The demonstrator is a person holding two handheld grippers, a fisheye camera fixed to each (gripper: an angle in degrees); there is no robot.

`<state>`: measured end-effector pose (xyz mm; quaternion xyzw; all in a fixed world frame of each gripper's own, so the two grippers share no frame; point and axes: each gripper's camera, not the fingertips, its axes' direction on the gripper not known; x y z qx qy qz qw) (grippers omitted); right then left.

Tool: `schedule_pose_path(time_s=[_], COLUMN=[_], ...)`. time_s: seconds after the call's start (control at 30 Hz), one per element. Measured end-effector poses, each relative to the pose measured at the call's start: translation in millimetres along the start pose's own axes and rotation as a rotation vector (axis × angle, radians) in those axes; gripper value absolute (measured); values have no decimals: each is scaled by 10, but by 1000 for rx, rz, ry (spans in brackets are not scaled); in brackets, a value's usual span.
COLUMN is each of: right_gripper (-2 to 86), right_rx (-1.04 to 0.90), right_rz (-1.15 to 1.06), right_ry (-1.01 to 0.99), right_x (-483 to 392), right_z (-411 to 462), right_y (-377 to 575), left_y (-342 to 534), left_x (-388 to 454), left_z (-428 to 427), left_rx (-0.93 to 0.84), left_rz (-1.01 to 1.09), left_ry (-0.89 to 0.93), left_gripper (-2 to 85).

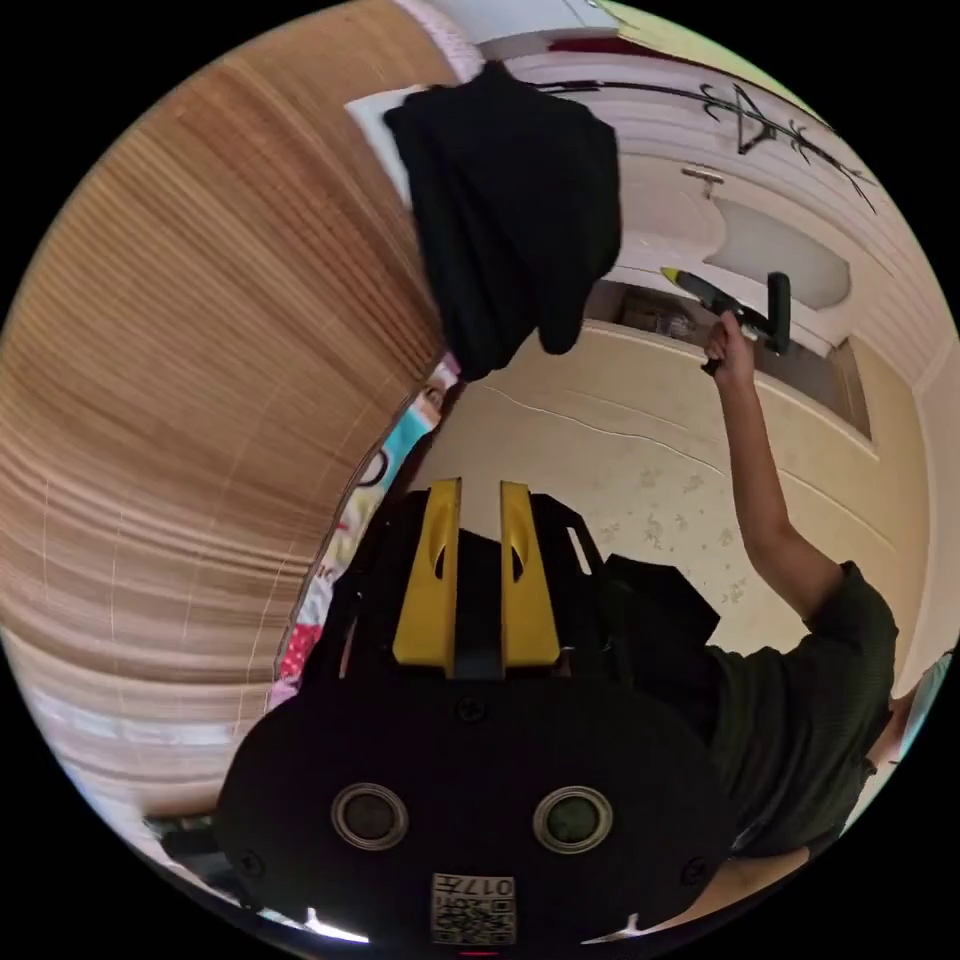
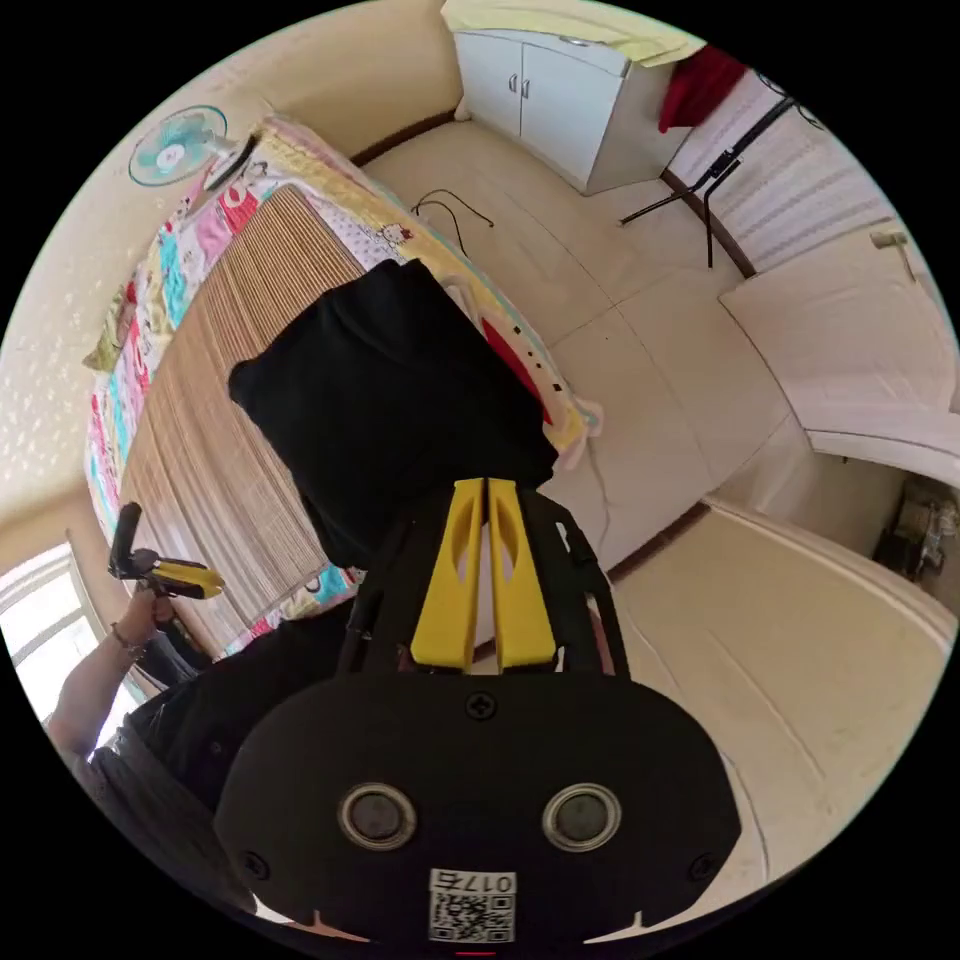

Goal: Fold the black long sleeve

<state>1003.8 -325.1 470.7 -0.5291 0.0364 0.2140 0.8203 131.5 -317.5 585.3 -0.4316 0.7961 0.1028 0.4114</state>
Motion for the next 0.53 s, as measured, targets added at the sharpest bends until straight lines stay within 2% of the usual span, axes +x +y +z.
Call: schedule_pose_path(time_s=[0.07, 0.13, 0.17, 0.23, 0.27, 0.33, 0.4, 0.53], right_gripper=[18, 12, 10, 8, 7, 6, 5, 5], right_rx=[57, 75, 65, 30, 19, 32, 60, 96], right_rz=[13, 32, 48, 56, 51, 29, -25, -111], right_ry=[-130, -221, -272, -350, -396, -458, -538, -636], right_x=[-50, -137, -210, -355, -480, -706, -1083, -1783], right_z=[142, 341, 490, 706, 819, 915, 959, 1003], right_y=[363, 658, 795, 909, 940, 940, 878, 802], left_y=[693, 1919, 2247, 3459, 3719, 4462, 4702, 4521], left_x=[-769, -1580, -1710, -1952, -1956, -1821, -1637, -1157], left_z=[-62, -149, -165, -143, -109, 153, 454, 1358], left_rx=[14, 90, 125, 316, 376, 616, 749, 871], left_rz=[-221, -547, -621, -868, -912, -1005, -1021, -1029], left_ry=[5, 56, 78, 202, 243, 415, 519, 703], left_gripper=[33, 26, 24, 9, 4, -6, -8, -10])
